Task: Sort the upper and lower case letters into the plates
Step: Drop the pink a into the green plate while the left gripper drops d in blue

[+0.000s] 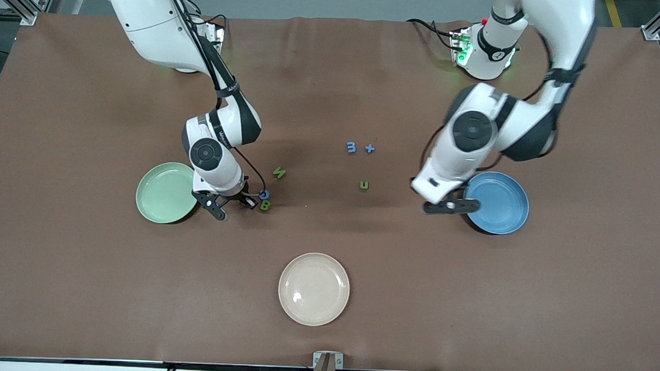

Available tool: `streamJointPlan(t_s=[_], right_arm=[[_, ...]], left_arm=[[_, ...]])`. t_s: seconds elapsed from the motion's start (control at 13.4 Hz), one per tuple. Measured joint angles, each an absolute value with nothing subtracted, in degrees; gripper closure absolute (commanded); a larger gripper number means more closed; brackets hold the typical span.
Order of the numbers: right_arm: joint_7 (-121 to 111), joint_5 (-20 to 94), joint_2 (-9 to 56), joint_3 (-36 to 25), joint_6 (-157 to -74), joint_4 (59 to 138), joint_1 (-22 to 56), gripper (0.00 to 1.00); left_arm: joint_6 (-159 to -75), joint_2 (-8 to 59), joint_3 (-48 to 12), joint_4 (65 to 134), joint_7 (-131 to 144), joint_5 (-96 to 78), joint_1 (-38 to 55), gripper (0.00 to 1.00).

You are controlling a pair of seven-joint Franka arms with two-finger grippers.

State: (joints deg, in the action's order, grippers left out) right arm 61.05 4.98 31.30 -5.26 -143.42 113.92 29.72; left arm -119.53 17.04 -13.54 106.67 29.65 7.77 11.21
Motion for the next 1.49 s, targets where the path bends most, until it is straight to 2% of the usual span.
streamJointPlan(t_s=[0.37,0.75,1.05,1.34,1.49], right_arm=[[49.75,4.98,24.17,-5.79,-133.04,112.48,23.99,1.0],[34.74,4.98,17.51,-5.97,-130.58,118.27,16.34,1.0],[28.94,4.98,15.23,-5.98,-134.28,125.03,12.6,1.0],[28.57,4.97,15.0,-5.74,-145.24,132.28,12.46,1.0],[28.57,4.97,15.6,-5.72,-147.4,133.78,12.46,1.0]], left_arm=[[-119.45,10.95,-13.52,115.16,12.23,7.16,-1.9,0.78],[-128.75,11.99,-13.48,120.29,4.19,7.15,-8.98,0.78],[-133.93,16.99,-13.45,120.86,3.37,7.15,-10.02,0.78],[-137.47,20.95,-13.42,121.27,3.17,8.31,-11.2,0.78],[-138.57,22.41,-13.42,121.51,3.16,9.79,-11.53,0.77]])
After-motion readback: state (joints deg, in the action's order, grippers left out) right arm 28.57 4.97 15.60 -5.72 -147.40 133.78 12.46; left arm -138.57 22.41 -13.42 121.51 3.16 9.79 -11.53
